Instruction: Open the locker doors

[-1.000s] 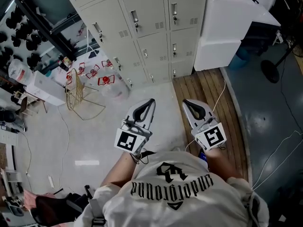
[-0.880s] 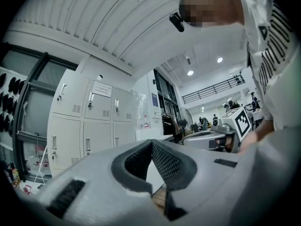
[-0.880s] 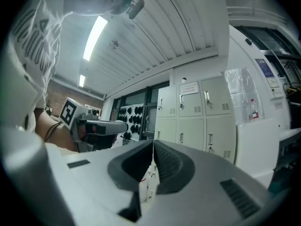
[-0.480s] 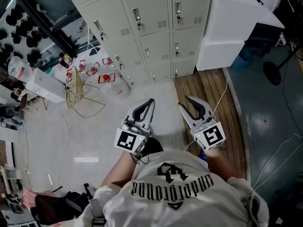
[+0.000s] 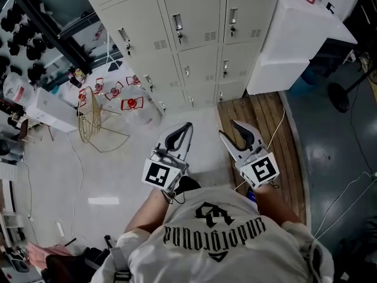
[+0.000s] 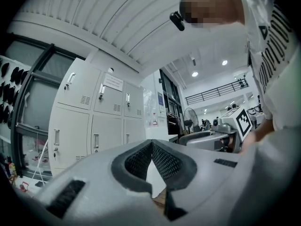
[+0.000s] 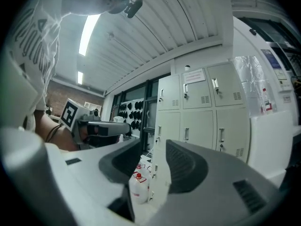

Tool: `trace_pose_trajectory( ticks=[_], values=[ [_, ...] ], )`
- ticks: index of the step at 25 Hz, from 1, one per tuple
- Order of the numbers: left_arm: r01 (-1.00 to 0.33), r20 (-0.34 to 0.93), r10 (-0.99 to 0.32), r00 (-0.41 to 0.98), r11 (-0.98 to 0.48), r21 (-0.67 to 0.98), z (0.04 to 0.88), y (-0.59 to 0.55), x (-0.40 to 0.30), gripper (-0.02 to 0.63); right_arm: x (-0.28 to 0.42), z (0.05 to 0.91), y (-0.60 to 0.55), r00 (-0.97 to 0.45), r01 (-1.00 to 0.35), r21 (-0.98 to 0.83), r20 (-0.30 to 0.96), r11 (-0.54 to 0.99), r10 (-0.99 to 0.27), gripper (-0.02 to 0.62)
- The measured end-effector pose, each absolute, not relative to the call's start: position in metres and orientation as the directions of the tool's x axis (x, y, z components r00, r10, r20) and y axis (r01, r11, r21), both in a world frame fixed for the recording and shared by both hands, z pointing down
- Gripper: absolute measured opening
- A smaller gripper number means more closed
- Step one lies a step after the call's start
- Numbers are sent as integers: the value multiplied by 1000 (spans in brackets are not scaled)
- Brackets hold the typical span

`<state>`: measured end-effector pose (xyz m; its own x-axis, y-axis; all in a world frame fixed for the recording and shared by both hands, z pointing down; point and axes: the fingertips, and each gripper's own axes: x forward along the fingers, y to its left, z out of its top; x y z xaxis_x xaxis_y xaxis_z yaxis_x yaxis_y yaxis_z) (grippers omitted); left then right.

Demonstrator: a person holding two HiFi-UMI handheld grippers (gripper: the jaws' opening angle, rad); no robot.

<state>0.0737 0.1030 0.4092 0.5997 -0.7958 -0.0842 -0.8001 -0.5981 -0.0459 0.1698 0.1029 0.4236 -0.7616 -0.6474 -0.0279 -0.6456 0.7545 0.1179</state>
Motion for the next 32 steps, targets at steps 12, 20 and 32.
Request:
trace_pose_trajectory(
  ticks=[12,20,32],
  values=[
    [-770,-116,-762,637,-635,-57,384,-8,-44,8,47,397,-4,-739,-669,146,-34,729,-672,173],
    [-724,-107,-717,689,-686,-70,368,-63,-100,8,-15,380,-62,-703,-706,170,-52,687,-709,173],
    [-724,-147,-709,690,-676,-137,336,-121,-114,8,-29,358,-128,-687,-723,190,-85,665,-722,172]
  ],
)
